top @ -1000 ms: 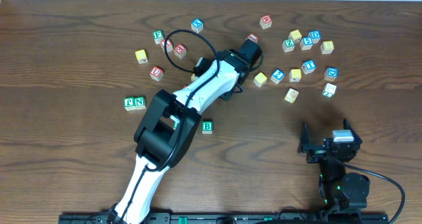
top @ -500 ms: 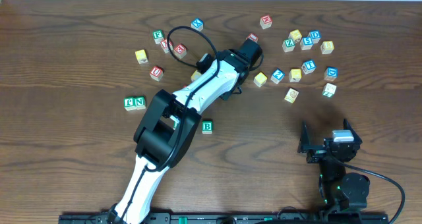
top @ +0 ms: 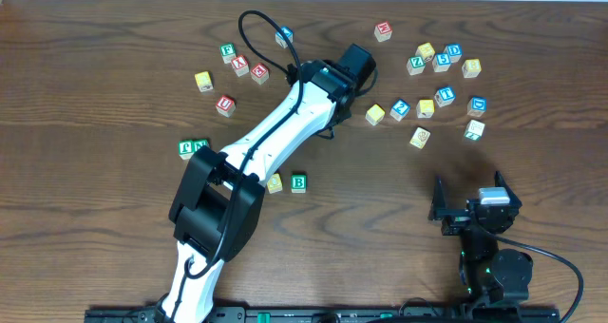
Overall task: Spell out ROBOT
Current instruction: 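Lower the left gripper over the yellow O block, then close the left gripper on the yellow O block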
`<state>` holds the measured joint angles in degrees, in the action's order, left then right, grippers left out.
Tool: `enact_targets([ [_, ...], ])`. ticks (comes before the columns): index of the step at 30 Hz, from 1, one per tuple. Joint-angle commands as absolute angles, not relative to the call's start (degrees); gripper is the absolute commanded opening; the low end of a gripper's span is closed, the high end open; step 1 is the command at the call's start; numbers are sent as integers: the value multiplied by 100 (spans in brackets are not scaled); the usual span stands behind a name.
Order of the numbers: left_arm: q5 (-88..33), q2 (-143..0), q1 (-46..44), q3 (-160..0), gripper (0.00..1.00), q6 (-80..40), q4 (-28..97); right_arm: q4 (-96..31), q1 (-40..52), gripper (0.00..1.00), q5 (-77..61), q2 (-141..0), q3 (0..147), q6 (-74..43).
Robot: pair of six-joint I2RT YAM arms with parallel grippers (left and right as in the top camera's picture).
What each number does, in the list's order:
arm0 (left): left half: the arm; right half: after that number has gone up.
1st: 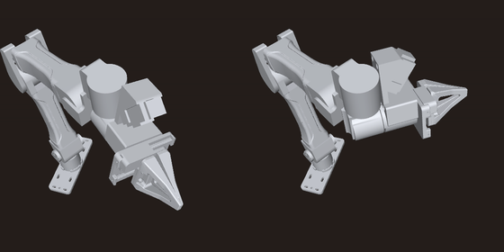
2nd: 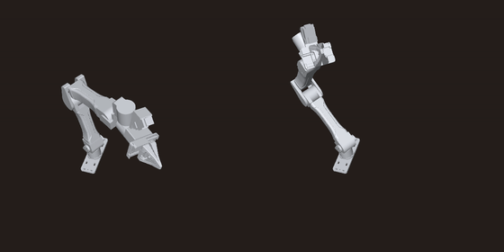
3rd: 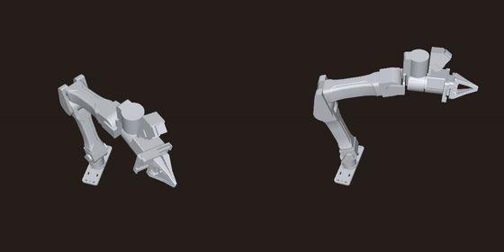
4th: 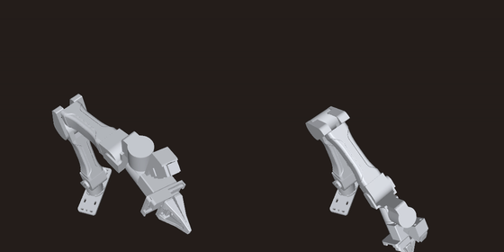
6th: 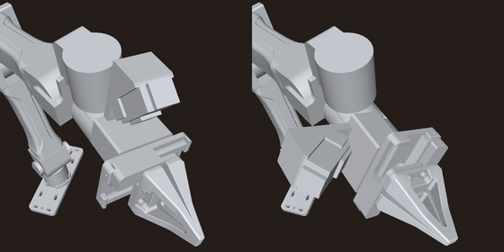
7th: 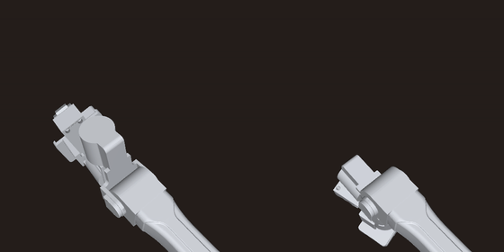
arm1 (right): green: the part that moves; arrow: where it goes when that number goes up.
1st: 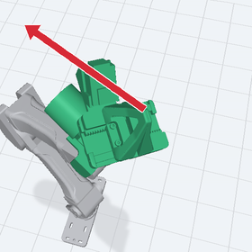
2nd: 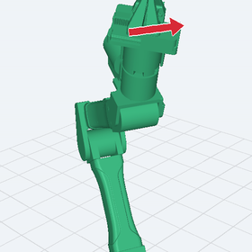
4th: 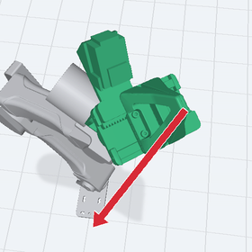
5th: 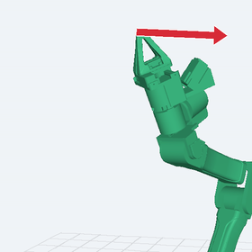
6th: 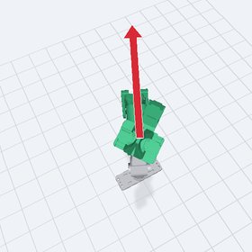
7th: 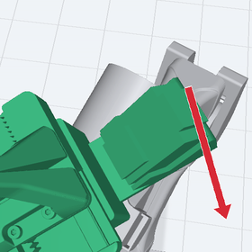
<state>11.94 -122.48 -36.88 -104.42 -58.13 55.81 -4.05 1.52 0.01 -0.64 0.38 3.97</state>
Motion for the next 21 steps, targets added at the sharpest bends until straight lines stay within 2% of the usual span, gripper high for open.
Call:
enact_targets([
  [1, 1243, -12217, -3706, -10523, 31, -5642, 5439, -429, 117, 99, 51, -38, 32, 346],
  [7, 1111, -12221, -3710, -10523, 37, -5673, 5059, -432, 117, 99, 51, -38, 32, 346],
  [12, 1098, -12313, -3710, -10523, 40, -6460, 4853, -429, 117, 99, 51, -38, 32, 346],
  [16, 1098, -12427, -3710, -10523, 50, -6788, 4829, -429, 117, 99, 51, -38, 32, 346],
  [21, 1098, -12665, -3710, -10519, 51, -6810, 4733, -429, 117, 99, 51, -38, 32, 344],
])
